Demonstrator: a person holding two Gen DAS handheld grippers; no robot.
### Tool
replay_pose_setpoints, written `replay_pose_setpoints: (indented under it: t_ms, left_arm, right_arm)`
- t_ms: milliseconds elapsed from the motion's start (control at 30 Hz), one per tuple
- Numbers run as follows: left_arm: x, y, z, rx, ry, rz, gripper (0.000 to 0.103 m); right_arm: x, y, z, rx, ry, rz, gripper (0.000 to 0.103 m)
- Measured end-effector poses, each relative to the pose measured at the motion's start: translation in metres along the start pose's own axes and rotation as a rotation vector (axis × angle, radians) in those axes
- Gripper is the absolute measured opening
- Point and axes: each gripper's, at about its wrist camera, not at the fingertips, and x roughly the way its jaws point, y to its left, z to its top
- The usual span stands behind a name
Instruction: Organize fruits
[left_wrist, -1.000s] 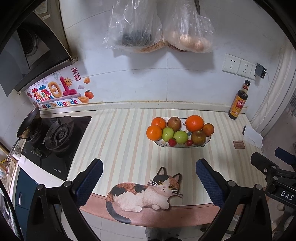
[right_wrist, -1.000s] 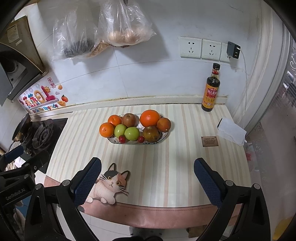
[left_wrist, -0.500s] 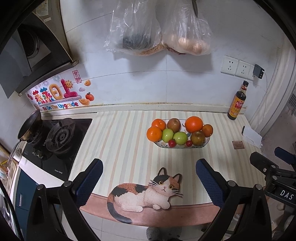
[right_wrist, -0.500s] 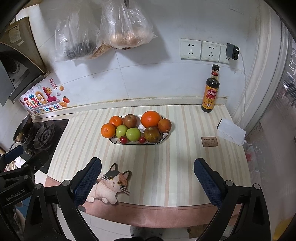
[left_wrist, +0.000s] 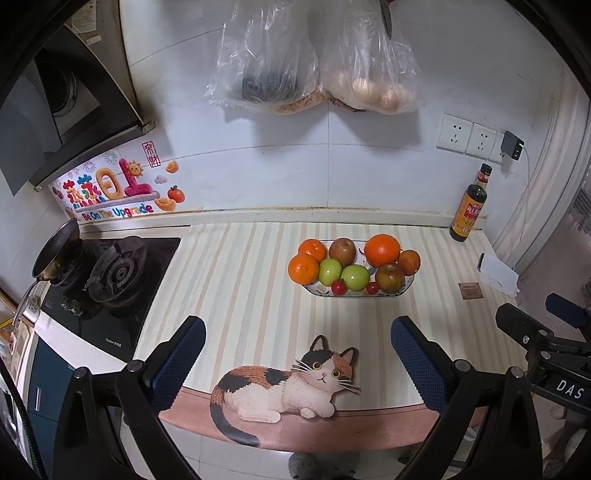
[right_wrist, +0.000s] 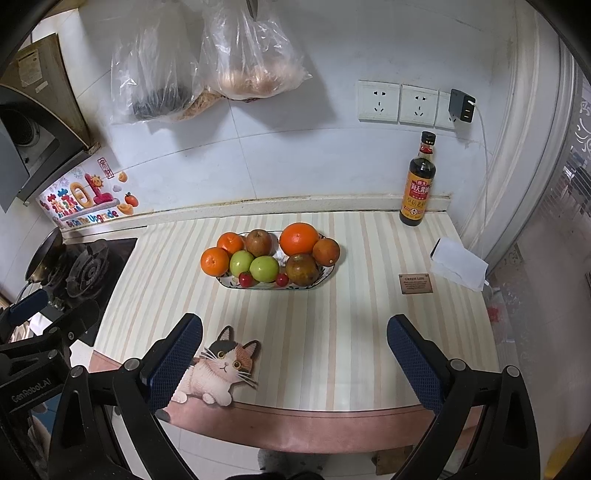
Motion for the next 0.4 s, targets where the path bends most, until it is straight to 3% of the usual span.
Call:
replay_pose_setpoints:
  t_ms: [400]
  left_arm:
    - [-0.0008, 0.0005, -0.0009, -0.001, 0.004, -0.005, 0.103]
  right_arm:
    - [-0.0020, -0.0023, 0.0006, 0.000, 0.001, -0.003, 0.102]
